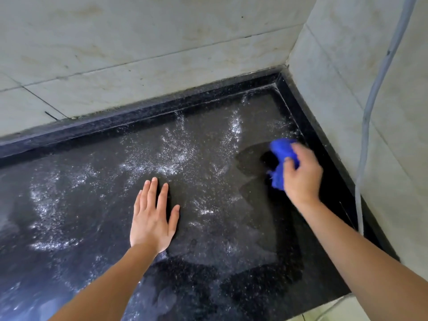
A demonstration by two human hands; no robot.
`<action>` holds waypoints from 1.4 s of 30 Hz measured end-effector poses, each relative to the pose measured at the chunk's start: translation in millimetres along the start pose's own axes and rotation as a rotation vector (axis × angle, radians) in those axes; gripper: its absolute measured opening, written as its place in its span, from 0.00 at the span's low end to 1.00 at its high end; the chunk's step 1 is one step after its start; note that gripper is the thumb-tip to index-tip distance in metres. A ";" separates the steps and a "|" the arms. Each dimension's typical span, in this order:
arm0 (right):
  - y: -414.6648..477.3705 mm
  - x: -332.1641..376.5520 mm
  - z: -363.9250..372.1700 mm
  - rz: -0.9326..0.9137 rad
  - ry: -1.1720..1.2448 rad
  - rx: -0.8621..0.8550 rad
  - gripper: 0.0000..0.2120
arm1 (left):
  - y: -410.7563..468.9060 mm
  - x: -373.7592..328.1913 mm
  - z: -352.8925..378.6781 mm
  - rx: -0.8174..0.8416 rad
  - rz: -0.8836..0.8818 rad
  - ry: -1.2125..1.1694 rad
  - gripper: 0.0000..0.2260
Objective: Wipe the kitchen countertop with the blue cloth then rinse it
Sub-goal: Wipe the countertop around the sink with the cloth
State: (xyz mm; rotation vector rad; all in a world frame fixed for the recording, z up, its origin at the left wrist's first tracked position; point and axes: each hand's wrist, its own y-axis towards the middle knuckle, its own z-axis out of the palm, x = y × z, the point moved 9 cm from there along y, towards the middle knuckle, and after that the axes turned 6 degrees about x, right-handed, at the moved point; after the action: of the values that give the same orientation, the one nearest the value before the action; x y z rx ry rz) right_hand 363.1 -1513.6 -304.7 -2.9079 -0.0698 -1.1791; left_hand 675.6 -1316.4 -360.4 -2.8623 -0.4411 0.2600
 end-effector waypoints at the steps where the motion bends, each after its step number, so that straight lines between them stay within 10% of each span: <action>1: 8.3 -13.8 -8.7 0.078 -0.089 -0.051 0.19 | -0.3 -0.1 0.6 0.001 0.002 -0.002 0.31; 7: 66.0 9.2 43.0 0.163 -0.191 0.031 0.22 | 0.6 -0.2 0.6 -0.009 0.016 0.021 0.30; 12: 37.6 65.0 90.5 -0.084 0.142 0.542 0.20 | -0.1 -1.8 -2.6 -0.009 0.019 0.019 0.30; 17: 74.5 9.2 23.4 0.155 -0.070 -0.008 0.20 | -0.2 -1.7 -2.3 -0.013 0.026 0.006 0.29; 23: 103.8 48.1 82.4 0.023 -0.216 0.178 0.24 | 1.1 -1.5 -1.4 -0.033 0.031 0.009 0.29; 27: 83.7 91.8 116.9 -0.082 0.121 0.694 0.22 | 0.1 -2.9 -3.4 -0.031 0.038 0.007 0.28; 33: 159.9 41.8 54.9 0.129 -0.153 0.081 0.17 | 1.1 -1.8 -2.1 -0.043 0.041 -0.002 0.28; 42: 118.3 103.2 135.4 -0.231 -0.217 0.411 0.24 | 0.7 -2.4 -2.1 -0.055 0.051 0.001 0.28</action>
State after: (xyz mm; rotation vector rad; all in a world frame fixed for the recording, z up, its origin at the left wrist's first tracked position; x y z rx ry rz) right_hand 536.4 -1625.1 -328.4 -2.6885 -0.5877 -0.7476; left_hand 674.0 -1318.3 -358.3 -2.9307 -0.3808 0.2595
